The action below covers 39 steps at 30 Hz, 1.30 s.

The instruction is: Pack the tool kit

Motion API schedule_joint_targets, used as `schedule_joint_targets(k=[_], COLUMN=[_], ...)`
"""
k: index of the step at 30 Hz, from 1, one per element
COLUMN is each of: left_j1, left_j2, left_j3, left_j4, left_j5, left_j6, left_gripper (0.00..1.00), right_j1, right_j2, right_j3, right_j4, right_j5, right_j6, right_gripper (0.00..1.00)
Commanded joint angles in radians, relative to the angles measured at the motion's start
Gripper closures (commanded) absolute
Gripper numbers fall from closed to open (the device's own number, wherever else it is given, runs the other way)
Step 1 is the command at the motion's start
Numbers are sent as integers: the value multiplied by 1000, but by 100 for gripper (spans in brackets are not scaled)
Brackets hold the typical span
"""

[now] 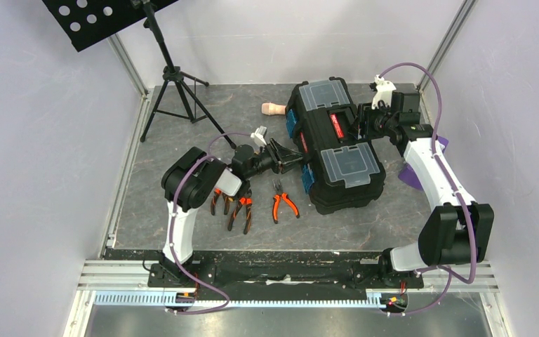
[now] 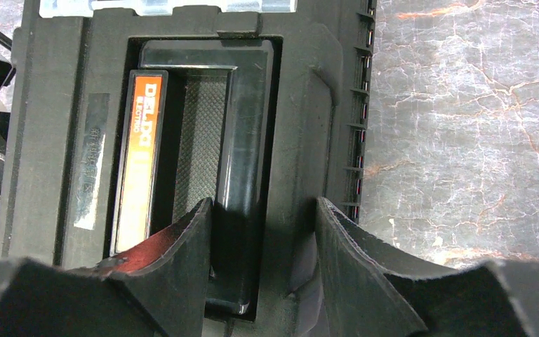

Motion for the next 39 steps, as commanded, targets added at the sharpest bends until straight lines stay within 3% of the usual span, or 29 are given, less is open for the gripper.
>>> schedule_joint_targets(k=[1,4,11,16,25,33,39], left_j1=[-67,-80,-79,-77,-83,-99,-103], left_j2=[-1,11,-39,-191,-447,-528,-553], left_j3=[71,76,35,20,71,193,298], left_j4=[141,133,200,73,-335,-583,-740], left_j5=[47,46,26,22,-31,-40,-74], left_j6=[-75,-72,-89,-27,99,173,249], left_gripper=[46,45,79,97,98,98,98], right_j1=[28,28,28,28,28,18,-87], right_j2=[116,113,107,92,73,77,89], right_j3=[-120,-126,-162,-183,-231,-250,-252], right_j4=[-204,-197,-184,-176,-124,-89,-75], right_j5=[-49,-58,-62,-67,-121,-162,-180], right_j6=[-25,-22,-20,-13,16,76,98], right_gripper=[61,61,62,62,63,64,69])
